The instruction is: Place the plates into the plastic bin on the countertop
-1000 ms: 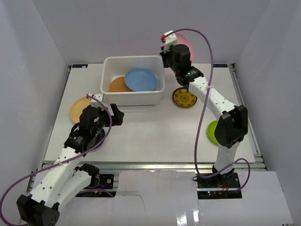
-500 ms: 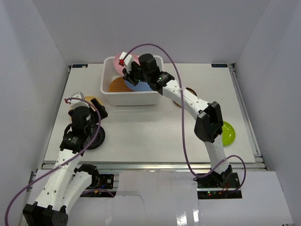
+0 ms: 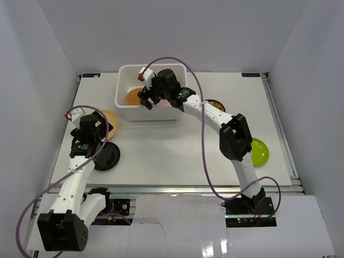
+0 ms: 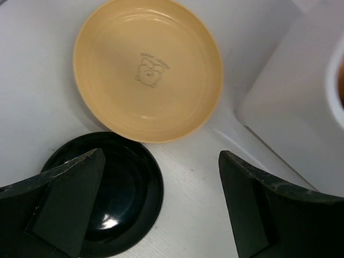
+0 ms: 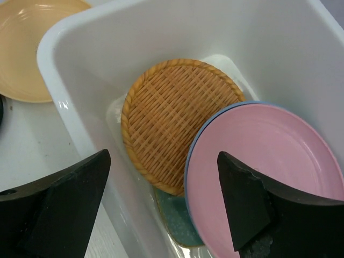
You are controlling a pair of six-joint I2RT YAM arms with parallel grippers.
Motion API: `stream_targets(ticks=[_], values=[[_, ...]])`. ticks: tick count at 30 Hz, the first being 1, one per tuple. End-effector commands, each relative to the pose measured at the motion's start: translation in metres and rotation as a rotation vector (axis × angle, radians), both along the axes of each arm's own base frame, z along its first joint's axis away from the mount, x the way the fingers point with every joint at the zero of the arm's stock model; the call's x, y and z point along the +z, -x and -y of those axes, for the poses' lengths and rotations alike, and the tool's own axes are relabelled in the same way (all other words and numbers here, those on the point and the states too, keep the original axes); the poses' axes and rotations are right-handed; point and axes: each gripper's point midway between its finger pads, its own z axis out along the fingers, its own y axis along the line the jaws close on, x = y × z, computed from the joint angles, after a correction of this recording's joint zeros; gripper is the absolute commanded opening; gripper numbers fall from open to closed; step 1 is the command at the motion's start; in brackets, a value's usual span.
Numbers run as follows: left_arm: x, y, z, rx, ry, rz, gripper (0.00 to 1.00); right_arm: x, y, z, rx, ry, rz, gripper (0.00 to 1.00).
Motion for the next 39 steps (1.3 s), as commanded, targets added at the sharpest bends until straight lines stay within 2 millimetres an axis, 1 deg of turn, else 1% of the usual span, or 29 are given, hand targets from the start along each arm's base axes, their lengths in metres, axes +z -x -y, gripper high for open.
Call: stream_targets(ticks=[1,2,3,4,5,7,8,9,10,11,12,13,14,15,17,18,22,23,24,26,27,29,31,34,35,36,37,38,39], values=[[-0.004,-0.005,-0.029,0.116,0.029,-0.024,0.98,0.062,0.007,0.016,-0.069,-0.153,0.040,0.86],[-0.014,-0.004,-0.046,0.164,0.038,-0.052,0.98,0.067,0.013,0.020,-0.080,-0.183,0.023,0.87],[-0.020,-0.007,-0.049,0.160,0.067,-0.062,0.98,0.107,0.022,0.028,-0.073,-0.267,0.082,0.87],[-0.024,-0.008,-0.054,0.179,0.088,-0.073,0.96,0.112,0.029,0.033,-0.071,-0.288,0.086,0.86],[-0.035,-0.011,-0.063,0.212,0.119,-0.102,0.95,0.119,0.042,0.044,-0.068,-0.319,0.088,0.86],[-0.044,-0.019,-0.064,0.219,0.153,-0.112,0.92,0.123,0.054,0.055,-0.064,-0.336,0.088,0.85],[-0.048,-0.022,-0.066,0.228,0.160,-0.117,0.90,0.103,0.061,0.061,-0.061,-0.312,0.059,0.85],[-0.059,-0.025,-0.069,0.240,0.166,-0.143,0.88,0.118,0.071,0.071,-0.057,-0.335,0.083,0.85],[-0.063,-0.030,-0.069,0.240,0.174,-0.147,0.84,0.121,0.073,0.078,-0.059,-0.350,0.097,0.85],[-0.079,-0.031,-0.071,0.246,0.189,-0.193,0.81,0.116,0.083,0.088,-0.056,-0.347,0.093,0.85],[-0.082,-0.035,-0.072,0.254,0.199,-0.206,0.79,0.119,0.085,0.093,-0.059,-0.366,0.101,0.85],[-0.089,-0.036,-0.074,0.267,0.205,-0.222,0.78,0.118,0.084,0.100,-0.069,-0.369,0.104,0.85],[-0.095,-0.036,-0.075,0.275,0.211,-0.238,0.73,0.115,0.087,0.108,-0.076,-0.369,0.101,0.84],[-0.107,-0.037,-0.076,0.285,0.219,-0.270,0.71,0.114,0.086,0.112,-0.086,-0.367,0.099,0.84],[-0.119,-0.035,-0.083,0.316,0.215,-0.303,0.64,0.117,0.081,0.126,-0.112,-0.375,0.106,0.84],[-0.131,-0.033,-0.085,0.328,0.220,-0.338,0.63,0.111,0.080,0.131,-0.120,-0.370,0.095,0.84],[-0.148,-0.032,-0.095,0.367,0.227,-0.379,0.55,0.106,0.070,0.151,-0.152,-0.399,0.065,0.83],[-0.151,-0.032,-0.097,0.367,0.232,-0.381,0.48,0.106,0.072,0.150,-0.132,-0.407,0.059,0.83],[-0.150,-0.037,-0.099,0.365,0.233,-0.365,0.34,0.104,0.071,0.152,-0.129,-0.406,0.057,0.83],[-0.152,-0.043,-0.103,0.362,0.242,-0.352,0.23,0.098,0.071,0.149,-0.112,-0.403,0.049,0.82],[-0.154,-0.045,-0.107,0.362,0.239,-0.355,0.12,0.093,0.073,0.145,-0.101,-0.411,0.012,0.82],[-0.153,-0.049,-0.111,0.361,0.238,-0.352,0.00,0.089,0.073,0.142,-0.090,-0.416,-0.005,0.82],[-0.141,-0.054,-0.115,0.361,0.232,-0.321,0.00,0.085,0.072,0.140,-0.085,-0.414,-0.016,0.82],[-0.099,-0.074,-0.116,0.300,0.211,-0.204,0.00,0.085,0.069,0.142,-0.098,-0.413,-0.012,0.82],[-0.061,-0.087,-0.117,0.260,0.188,-0.097,0.00,0.087,0.070,0.142,-0.097,-0.415,-0.011,0.82],[-0.039,-0.094,-0.109,0.208,0.202,-0.035,0.00,0.088,0.070,0.142,-0.095,-0.419,-0.012,0.82],[-0.015,-0.099,-0.106,0.183,0.200,0.026,0.00,0.091,0.069,0.142,-0.097,-0.423,-0.014,0.82],[0.032,-0.102,-0.103,0.158,0.188,0.151,0.00,0.092,0.066,0.144,-0.110,-0.432,-0.031,0.82],[0.054,-0.103,-0.095,0.121,0.197,0.210,0.00,0.090,0.066,0.145,-0.120,-0.433,-0.050,0.82]])
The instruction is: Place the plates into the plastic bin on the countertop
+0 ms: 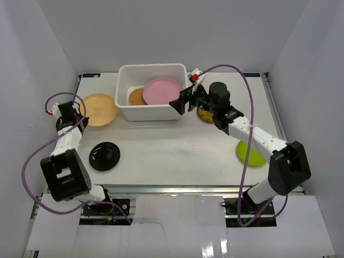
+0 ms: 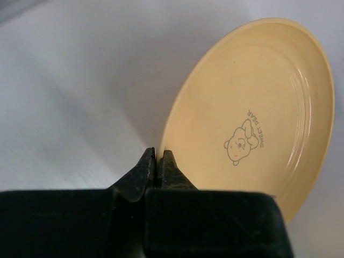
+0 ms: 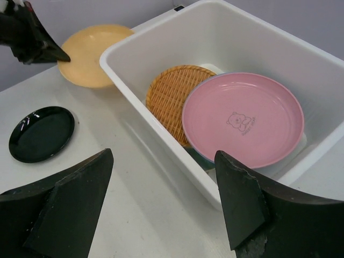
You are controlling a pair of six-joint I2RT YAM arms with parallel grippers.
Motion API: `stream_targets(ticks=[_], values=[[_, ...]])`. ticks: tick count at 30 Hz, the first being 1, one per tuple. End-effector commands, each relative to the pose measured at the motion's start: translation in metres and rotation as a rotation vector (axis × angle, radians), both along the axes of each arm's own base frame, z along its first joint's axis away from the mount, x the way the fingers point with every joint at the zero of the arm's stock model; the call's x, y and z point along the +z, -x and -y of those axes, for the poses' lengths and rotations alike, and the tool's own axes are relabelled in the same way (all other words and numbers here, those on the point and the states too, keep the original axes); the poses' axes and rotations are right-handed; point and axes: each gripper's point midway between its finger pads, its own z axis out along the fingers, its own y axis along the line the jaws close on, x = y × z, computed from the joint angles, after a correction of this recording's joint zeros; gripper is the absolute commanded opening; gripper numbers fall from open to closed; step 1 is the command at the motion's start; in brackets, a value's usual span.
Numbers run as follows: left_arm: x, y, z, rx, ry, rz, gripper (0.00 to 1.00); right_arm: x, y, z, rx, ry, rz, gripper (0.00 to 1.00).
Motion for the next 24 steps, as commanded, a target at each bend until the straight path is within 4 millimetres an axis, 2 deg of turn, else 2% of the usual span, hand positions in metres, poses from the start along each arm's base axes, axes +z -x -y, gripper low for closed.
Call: stream_targets(ticks=[1,2,3,5,7,8,9,11,12,14,15,17,18,19,20,21,22,23,24], values=[[0.158,-0.026,0.011,-0.096,-0.092,0.429,0.00,0.017,-0.007,0.000,-0.016,-0.058,-0.007,0.82],[0.194,-0.020,0.018,-0.112,-0.116,0.526,0.00,0.014,-0.008,0.002,-0.032,-0.061,-0.021,0.82],[0.211,-0.019,0.026,-0.128,-0.109,0.579,0.00,0.014,-0.011,0.006,-0.066,-0.074,-0.040,0.82],[0.243,-0.021,0.062,-0.244,-0.081,0.681,0.00,0.007,-0.015,0.014,-0.118,-0.083,-0.076,0.82],[0.252,-0.026,0.088,-0.320,-0.053,0.705,0.00,0.010,-0.021,0.026,-0.196,-0.120,-0.109,0.82],[0.256,-0.029,0.100,-0.348,-0.050,0.714,0.00,0.003,-0.021,0.031,-0.223,-0.124,-0.132,0.82],[0.260,-0.036,0.124,-0.403,-0.037,0.721,0.00,0.005,-0.024,0.039,-0.254,-0.140,-0.138,0.81],[0.266,-0.044,0.143,-0.451,-0.049,0.734,0.00,0.000,-0.028,0.049,-0.304,-0.157,-0.167,0.79],[0.265,-0.055,0.161,-0.493,-0.034,0.724,0.00,-0.006,-0.028,0.055,-0.322,-0.155,-0.181,0.79],[0.260,-0.069,0.172,-0.528,-0.040,0.705,0.00,-0.013,-0.028,0.062,-0.345,-0.161,-0.205,0.79],[0.250,-0.086,0.194,-0.589,-0.033,0.671,0.00,-0.017,-0.029,0.073,-0.395,-0.169,-0.214,0.79],[0.225,-0.105,0.206,-0.625,-0.012,0.590,0.00,-0.021,-0.031,0.088,-0.464,-0.180,-0.221,0.79],[0.215,-0.113,0.222,-0.671,0.006,0.561,0.00,-0.017,-0.033,0.101,-0.503,-0.195,-0.214,0.79],[0.204,-0.122,0.228,-0.686,0.008,0.529,0.00,-0.026,-0.036,0.116,-0.570,-0.189,-0.225,0.79],[0.182,-0.139,0.235,-0.704,0.004,0.467,0.00,-0.028,-0.038,0.125,-0.601,-0.196,-0.237,0.79],[0.173,-0.146,0.247,-0.724,-0.008,0.442,0.00,-0.036,-0.044,0.146,-0.661,-0.186,-0.258,0.79],[0.164,-0.152,0.253,-0.737,-0.022,0.416,0.00,-0.046,-0.046,0.159,-0.702,-0.176,-0.279,0.80],[0.147,-0.165,0.258,-0.754,-0.039,0.364,0.00,-0.054,-0.052,0.181,-0.758,-0.188,-0.303,0.79],[0.134,-0.172,0.268,-0.778,-0.041,0.327,0.00,-0.071,-0.050,0.193,-0.788,-0.179,-0.340,0.80]])
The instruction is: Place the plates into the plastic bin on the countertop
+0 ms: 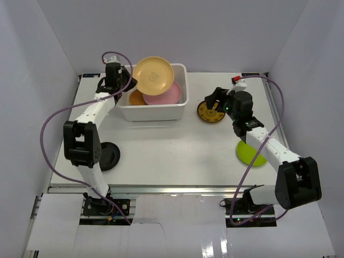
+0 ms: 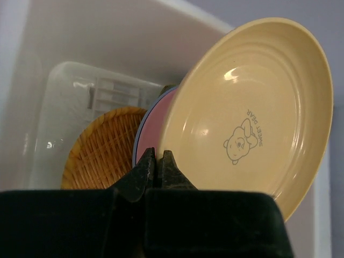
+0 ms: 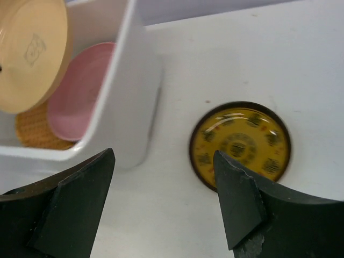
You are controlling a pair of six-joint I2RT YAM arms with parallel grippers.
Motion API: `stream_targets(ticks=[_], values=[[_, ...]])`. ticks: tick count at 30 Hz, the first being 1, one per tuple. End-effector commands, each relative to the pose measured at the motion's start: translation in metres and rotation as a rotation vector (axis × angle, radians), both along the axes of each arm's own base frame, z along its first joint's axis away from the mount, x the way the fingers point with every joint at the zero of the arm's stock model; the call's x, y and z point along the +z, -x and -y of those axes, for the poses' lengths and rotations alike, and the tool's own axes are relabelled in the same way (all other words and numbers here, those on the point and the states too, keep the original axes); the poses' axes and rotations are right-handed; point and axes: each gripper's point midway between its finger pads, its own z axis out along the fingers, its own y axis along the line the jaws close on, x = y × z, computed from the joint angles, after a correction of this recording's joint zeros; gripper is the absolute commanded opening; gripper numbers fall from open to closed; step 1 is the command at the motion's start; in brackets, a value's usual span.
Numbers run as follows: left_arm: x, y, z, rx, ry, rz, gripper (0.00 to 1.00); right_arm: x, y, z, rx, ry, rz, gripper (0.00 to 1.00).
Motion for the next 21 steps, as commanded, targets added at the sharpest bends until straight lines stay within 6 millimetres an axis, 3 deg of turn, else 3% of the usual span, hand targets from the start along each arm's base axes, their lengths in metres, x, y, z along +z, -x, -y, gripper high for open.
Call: stream_targets(ticks=[1,2,5,6,7,9,11,13,15,17,18,21], values=[[-0.006,-0.005,0.025,-0.071,-0.086,-0.041,0.00,-0.025,-0.010,0.059,-0.196,-0.030,-0.071,0.80],[-0.013,-0.013,0.029,-0.081,-0.112,-0.052,0.00,-0.033,-0.014,0.080,-0.241,-0.038,-0.090,0.80],[-0.025,-0.017,0.030,-0.082,-0.142,-0.076,0.00,-0.070,-0.016,0.104,-0.265,-0.080,-0.194,0.85],[-0.027,-0.017,0.031,-0.082,-0.147,-0.080,0.07,-0.076,-0.016,0.104,-0.252,-0.112,-0.214,0.87],[-0.029,-0.017,0.030,-0.085,-0.153,-0.082,0.29,-0.083,-0.018,0.114,-0.270,-0.132,-0.234,0.90],[-0.032,-0.018,0.032,-0.096,-0.163,-0.084,0.53,-0.101,-0.020,0.111,-0.242,-0.195,-0.292,0.91],[-0.030,-0.017,0.032,-0.098,-0.170,-0.078,0.93,-0.114,-0.026,0.110,-0.248,-0.217,-0.315,0.89],[-0.019,-0.015,0.033,-0.100,-0.165,-0.055,0.98,-0.120,-0.029,0.106,-0.251,-0.263,-0.345,0.86],[0.007,-0.012,0.034,-0.104,-0.159,0.003,0.98,-0.135,-0.031,0.106,-0.271,-0.291,-0.383,0.82],[0.030,-0.006,0.035,-0.110,-0.148,0.053,0.98,-0.148,-0.036,0.120,-0.331,-0.333,-0.410,0.78],[0.059,0.002,0.035,-0.110,-0.134,0.123,0.98,-0.153,-0.037,0.120,-0.341,-0.345,-0.423,0.77],[0.110,0.023,0.045,-0.164,-0.094,0.264,0.98,-0.165,-0.040,0.120,-0.359,-0.407,-0.439,0.73]])
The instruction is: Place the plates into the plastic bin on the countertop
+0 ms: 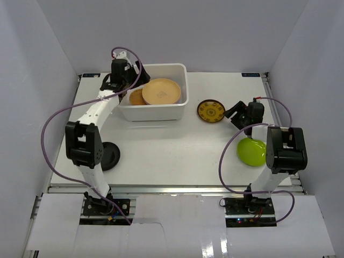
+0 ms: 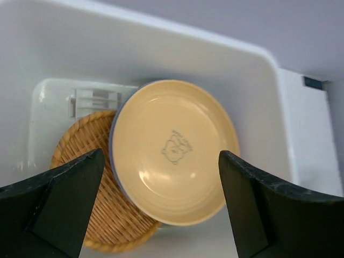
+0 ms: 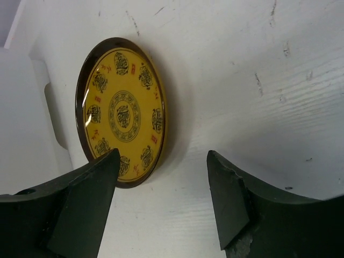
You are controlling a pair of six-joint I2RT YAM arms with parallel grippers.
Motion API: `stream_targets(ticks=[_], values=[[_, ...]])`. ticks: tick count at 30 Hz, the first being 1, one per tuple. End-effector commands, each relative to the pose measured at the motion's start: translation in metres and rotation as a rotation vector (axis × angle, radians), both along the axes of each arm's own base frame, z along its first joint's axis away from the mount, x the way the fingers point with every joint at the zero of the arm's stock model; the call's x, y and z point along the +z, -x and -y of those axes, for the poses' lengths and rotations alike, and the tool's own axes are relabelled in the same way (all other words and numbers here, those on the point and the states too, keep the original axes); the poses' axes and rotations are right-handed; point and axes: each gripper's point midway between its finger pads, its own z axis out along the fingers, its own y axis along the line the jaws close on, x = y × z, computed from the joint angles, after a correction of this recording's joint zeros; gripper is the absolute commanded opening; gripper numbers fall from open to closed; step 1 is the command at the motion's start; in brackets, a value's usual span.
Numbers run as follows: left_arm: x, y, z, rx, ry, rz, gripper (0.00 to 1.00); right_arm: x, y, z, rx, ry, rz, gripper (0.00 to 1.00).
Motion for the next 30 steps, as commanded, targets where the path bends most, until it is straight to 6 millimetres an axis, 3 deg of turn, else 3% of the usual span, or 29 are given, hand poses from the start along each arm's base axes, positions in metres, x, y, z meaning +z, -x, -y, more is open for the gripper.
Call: stream_targets(ticks=[1,3,4,5,6,7,8,11,15,17,18,19,21,22,24,25,27,28,30], values=[[0.141,0.042,0.009,-0.082,0.081,0.336,0.98,0.003,-0.013,-0.001,-0.050,-0.101,0.050,0.71],[0.160,0.062,0.015,-0.114,0.102,0.378,0.98,-0.005,-0.019,-0.006,-0.055,-0.153,0.040,0.62],[0.166,0.080,0.016,-0.128,0.114,0.392,0.98,-0.009,-0.021,-0.008,-0.057,-0.176,0.027,0.60],[0.167,0.091,0.017,-0.140,0.133,0.390,0.98,-0.020,-0.020,-0.015,-0.045,-0.226,-0.007,0.55],[0.166,0.101,0.018,-0.151,0.143,0.392,0.98,-0.017,-0.025,-0.017,-0.041,-0.249,0.016,0.53],[0.142,0.111,0.018,-0.162,0.136,0.345,0.98,-0.027,-0.025,-0.019,-0.046,-0.271,-0.001,0.51],[0.149,0.129,0.015,-0.173,0.130,0.371,0.98,-0.027,-0.025,-0.023,-0.045,-0.315,-0.005,0.47],[0.123,0.164,0.005,-0.186,0.094,0.338,0.98,-0.034,-0.030,-0.028,-0.038,-0.368,0.014,0.39],[0.100,0.206,0.001,-0.248,0.065,0.318,0.98,-0.026,-0.036,-0.027,-0.055,-0.413,0.069,0.20],[0.097,0.227,0.009,-0.336,0.076,0.334,0.98,-0.013,-0.035,-0.024,-0.064,-0.403,0.107,0.09],[0.096,0.242,0.009,-0.363,0.074,0.359,0.98,-0.003,-0.034,-0.022,-0.070,-0.393,0.133,0.08],[0.095,0.251,0.012,-0.398,0.080,0.366,0.98,0.025,-0.034,-0.017,-0.060,-0.360,0.209,0.08],[0.086,0.260,0.013,-0.418,0.084,0.363,0.98,0.046,-0.029,-0.009,-0.080,-0.304,0.263,0.08],[0.087,0.265,0.013,-0.427,0.086,0.374,0.98,0.078,-0.028,-0.006,-0.057,-0.250,0.348,0.08],[0.082,0.270,0.018,-0.467,0.097,0.370,0.98,0.103,-0.022,-0.003,-0.054,-0.207,0.396,0.08],[0.076,0.270,0.019,-0.470,0.104,0.352,0.98,0.136,-0.016,-0.004,-0.039,-0.196,0.476,0.08],[0.073,0.267,0.021,-0.472,0.110,0.345,0.98,0.171,-0.009,-0.014,0.005,-0.177,0.562,0.08],[0.069,0.266,0.022,-0.475,0.112,0.335,0.98,0.198,-0.005,-0.018,0.020,-0.158,0.625,0.08],[0.071,0.265,0.023,-0.481,0.118,0.339,0.98,0.210,-0.005,-0.045,0.111,-0.087,0.624,0.08]])
